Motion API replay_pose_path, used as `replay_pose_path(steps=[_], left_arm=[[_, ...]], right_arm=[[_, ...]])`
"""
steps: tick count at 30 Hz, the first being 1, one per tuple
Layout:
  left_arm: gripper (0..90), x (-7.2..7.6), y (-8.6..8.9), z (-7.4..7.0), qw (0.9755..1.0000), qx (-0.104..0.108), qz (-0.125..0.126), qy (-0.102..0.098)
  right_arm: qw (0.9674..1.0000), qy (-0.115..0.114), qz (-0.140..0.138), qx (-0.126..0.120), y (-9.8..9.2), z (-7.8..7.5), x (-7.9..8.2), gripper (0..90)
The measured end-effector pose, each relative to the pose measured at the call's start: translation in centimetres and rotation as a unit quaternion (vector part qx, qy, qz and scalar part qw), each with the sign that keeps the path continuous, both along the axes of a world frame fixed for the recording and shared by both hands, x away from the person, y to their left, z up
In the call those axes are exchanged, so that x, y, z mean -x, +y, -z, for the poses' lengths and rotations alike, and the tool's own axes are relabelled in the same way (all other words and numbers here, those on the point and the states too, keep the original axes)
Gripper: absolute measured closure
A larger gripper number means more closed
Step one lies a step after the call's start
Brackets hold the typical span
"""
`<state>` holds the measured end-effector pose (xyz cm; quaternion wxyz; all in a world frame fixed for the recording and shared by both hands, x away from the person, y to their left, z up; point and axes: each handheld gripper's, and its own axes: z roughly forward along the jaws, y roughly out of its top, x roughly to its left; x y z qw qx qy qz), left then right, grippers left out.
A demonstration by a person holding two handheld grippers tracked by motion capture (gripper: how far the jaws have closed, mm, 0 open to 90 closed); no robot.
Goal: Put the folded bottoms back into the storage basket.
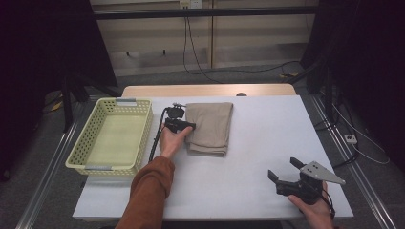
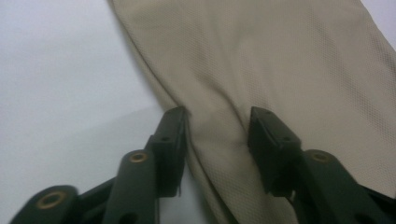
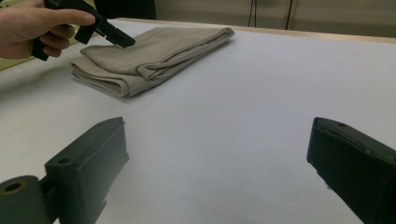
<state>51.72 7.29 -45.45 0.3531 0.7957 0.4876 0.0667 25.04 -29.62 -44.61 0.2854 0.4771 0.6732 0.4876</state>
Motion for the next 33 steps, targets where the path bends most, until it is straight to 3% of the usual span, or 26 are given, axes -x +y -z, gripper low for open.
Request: replay_pose_path(steps=[2, 9, 11, 12, 14, 15, 19, 22, 29, 33], left_arm=[[77.1, 0.0, 0.1, 0.3, 0.9991, 0.036, 0.010, 0.019], [76.0, 0.3, -0.5, 0.1, 0.9999, 0.014, 0.010, 0.002], [71.9, 0.4, -0.6, 0.2, 0.9999, 0.011, 0.010, -0.004], [71.9, 0.4, -0.6, 0.2, 0.9997, 0.019, 0.012, 0.002], [70.1, 0.4, -0.7, 0.1, 0.9998, 0.013, 0.016, 0.004], [78.4, 0.2, -0.5, 0.2, 0.9983, 0.036, 0.039, 0.024], [81.2, 0.1, -0.4, 0.3, 0.9977, 0.044, 0.045, 0.027], [83.2, 0.2, -0.4, 0.2, 0.9979, 0.039, 0.049, 0.016], [83.8, 1.0, -0.8, -0.7, 0.9976, 0.015, 0.059, -0.034], [84.3, 1.2, -0.7, -1.3, 0.9967, 0.025, 0.059, -0.049]], right_arm=[[1.0000, 0.000, 0.000, 0.001, 0.0, 0.0, 0.1, 4.8], [1.0000, 0.003, 0.003, -0.001, -0.1, 0.0, 0.0, 4.9], [1.0000, 0.002, 0.002, 0.001, 0.0, 0.0, 0.0, 4.9], [1.0000, 0.002, 0.002, 0.001, 0.0, 0.0, 0.0, 4.9], [1.0000, 0.004, 0.005, 0.002, -0.1, 0.0, 0.0, 5.0], [0.9999, 0.005, 0.008, 0.002, -0.1, 0.1, -0.1, 5.3], [0.9999, 0.005, 0.009, 0.002, -0.1, 0.1, 0.0, 5.4], [0.9999, 0.006, 0.008, 0.002, -0.2, 0.1, 0.0, 5.5], [0.9999, 0.006, 0.009, -0.001, -0.2, 0.1, 0.0, 5.4], [0.9999, 0.006, 0.010, -0.001, -0.2, 0.1, 0.0, 5.5]])
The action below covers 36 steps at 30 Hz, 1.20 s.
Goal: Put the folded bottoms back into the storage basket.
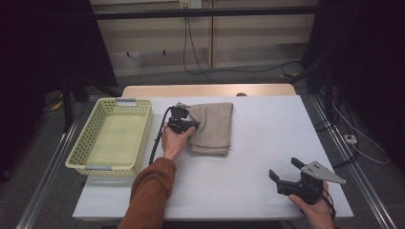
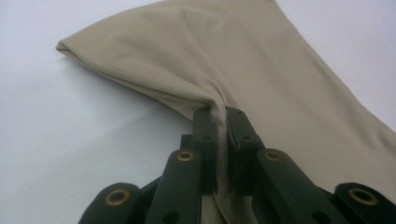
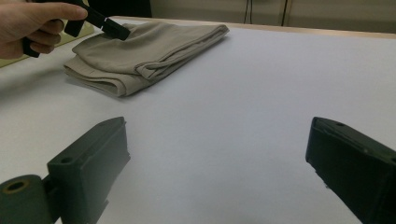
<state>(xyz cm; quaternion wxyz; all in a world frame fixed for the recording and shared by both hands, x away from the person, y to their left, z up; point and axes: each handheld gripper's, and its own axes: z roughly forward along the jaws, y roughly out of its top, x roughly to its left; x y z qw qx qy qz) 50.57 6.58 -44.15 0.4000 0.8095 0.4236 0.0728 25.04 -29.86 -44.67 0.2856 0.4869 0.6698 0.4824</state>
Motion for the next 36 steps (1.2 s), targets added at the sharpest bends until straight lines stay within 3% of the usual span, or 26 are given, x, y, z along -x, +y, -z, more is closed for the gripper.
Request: replay_pose_path(steps=[6, 12, 19, 36], left_arm=[[84.7, 0.4, 0.1, -1.1, 0.9993, 0.017, -0.004, -0.032], [84.8, 1.0, -0.2, -2.3, 0.9973, 0.018, -0.007, -0.070], [85.0, 1.3, -0.1, -3.4, 0.9952, 0.039, -0.005, -0.089], [85.2, 2.3, 0.5, -6.5, 0.9889, 0.068, 0.008, -0.132]], right_arm=[[1.0000, 0.000, 0.000, -0.001, 0.0, 0.0, 0.0, 5.4], [1.0000, 0.001, -0.001, -0.002, 0.0, 0.0, 0.0, 5.5], [1.0000, 0.001, 0.001, -0.005, -0.1, 0.0, 0.0, 5.4], [1.0000, 0.000, 0.001, -0.005, -0.1, 0.0, 0.0, 5.4]])
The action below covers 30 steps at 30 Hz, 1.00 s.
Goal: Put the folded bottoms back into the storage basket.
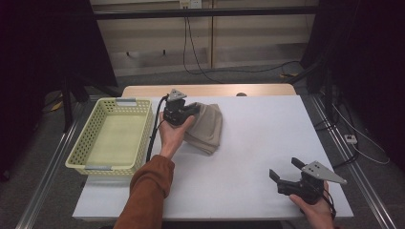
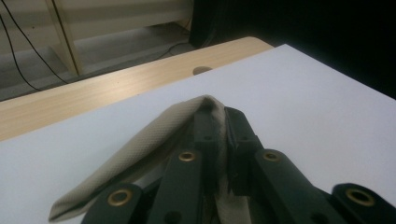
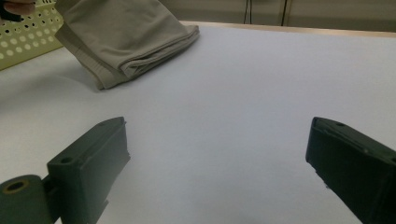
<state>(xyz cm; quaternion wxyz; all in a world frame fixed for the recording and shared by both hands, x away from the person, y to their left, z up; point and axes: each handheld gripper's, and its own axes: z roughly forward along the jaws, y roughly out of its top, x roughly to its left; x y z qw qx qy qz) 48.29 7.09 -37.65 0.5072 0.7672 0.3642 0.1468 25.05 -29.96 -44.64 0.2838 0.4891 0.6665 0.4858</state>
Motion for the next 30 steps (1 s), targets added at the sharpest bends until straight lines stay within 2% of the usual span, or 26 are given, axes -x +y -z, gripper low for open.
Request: replay_pose_path(steps=[4, 8, 18, 30], left_arm=[[85.2, 0.1, 0.4, -0.8, 0.9999, 0.007, -0.005, -0.009], [85.2, 0.4, 0.7, -1.5, 0.9998, 0.003, -0.003, -0.019], [85.3, 0.8, 1.2, -2.9, 0.9992, 0.010, -0.001, -0.038], [85.4, 1.5, 2.3, -4.7, 0.9978, 0.019, 0.001, -0.064]], right_arm=[[1.0000, 0.000, 0.001, 0.000, 0.0, 0.0, 0.0, 5.2], [1.0000, 0.000, 0.001, 0.000, 0.0, 0.0, 0.0, 5.2], [1.0000, 0.000, 0.000, 0.000, 0.0, 0.0, 0.0, 5.2], [1.0000, 0.000, 0.000, -0.001, 0.0, 0.0, 0.0, 5.2]])
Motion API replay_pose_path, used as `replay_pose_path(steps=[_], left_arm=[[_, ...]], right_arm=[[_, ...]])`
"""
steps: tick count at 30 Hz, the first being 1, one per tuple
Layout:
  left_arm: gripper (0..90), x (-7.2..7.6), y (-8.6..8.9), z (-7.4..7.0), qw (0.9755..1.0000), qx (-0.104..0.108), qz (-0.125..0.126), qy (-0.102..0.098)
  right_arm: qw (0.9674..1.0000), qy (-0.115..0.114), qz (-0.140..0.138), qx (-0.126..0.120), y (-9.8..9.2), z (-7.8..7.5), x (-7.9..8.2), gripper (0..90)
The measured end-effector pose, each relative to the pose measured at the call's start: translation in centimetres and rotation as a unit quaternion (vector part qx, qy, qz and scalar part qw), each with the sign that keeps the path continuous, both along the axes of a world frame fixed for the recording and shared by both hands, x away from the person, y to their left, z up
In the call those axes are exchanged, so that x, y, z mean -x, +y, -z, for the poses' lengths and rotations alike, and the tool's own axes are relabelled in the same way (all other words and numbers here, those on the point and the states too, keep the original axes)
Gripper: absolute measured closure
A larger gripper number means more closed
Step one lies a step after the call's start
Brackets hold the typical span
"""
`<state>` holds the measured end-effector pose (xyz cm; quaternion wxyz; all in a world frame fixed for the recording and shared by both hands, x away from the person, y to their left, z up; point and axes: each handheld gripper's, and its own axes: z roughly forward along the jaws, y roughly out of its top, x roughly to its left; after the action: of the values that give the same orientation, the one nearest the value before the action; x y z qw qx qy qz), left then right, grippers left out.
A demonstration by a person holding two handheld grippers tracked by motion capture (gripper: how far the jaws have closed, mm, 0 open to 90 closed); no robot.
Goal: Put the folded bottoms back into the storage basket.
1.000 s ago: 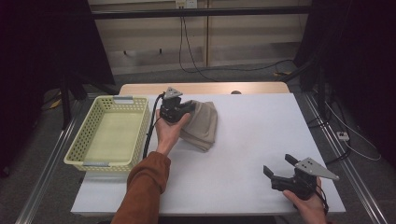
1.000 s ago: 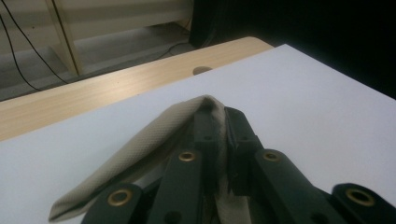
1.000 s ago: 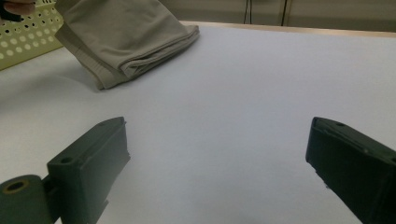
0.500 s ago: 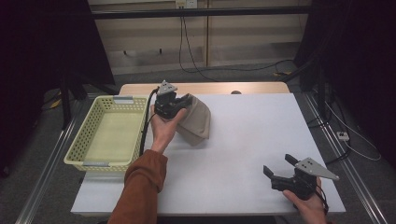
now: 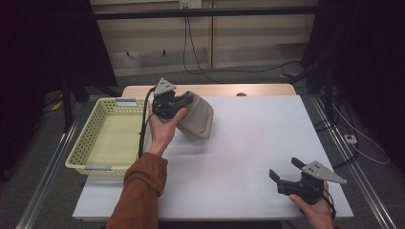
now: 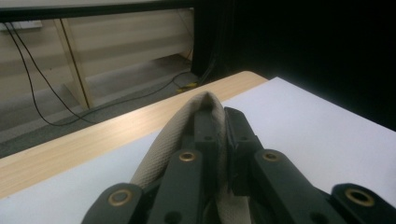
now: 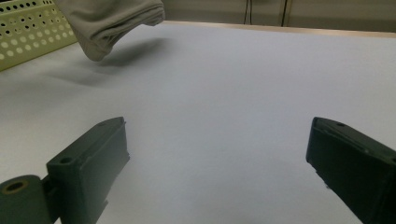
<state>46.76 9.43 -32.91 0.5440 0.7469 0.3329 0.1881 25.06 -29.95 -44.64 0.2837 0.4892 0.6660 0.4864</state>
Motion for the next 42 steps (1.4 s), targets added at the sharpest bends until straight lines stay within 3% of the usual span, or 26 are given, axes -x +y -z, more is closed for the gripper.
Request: replay_pose_path(steps=[14, 42], left_arm=[[85.4, 1.4, 1.3, -1.9, 0.9996, 0.001, -0.001, -0.027], [85.4, 4.2, 5.1, -3.8, 0.9974, 0.020, -0.013, -0.068]], right_arm=[[1.0000, 0.000, 0.001, 0.000, 0.0, 0.0, 0.0, 5.1], [1.0000, -0.001, 0.001, -0.001, 0.0, 0.0, 0.0, 4.7]])
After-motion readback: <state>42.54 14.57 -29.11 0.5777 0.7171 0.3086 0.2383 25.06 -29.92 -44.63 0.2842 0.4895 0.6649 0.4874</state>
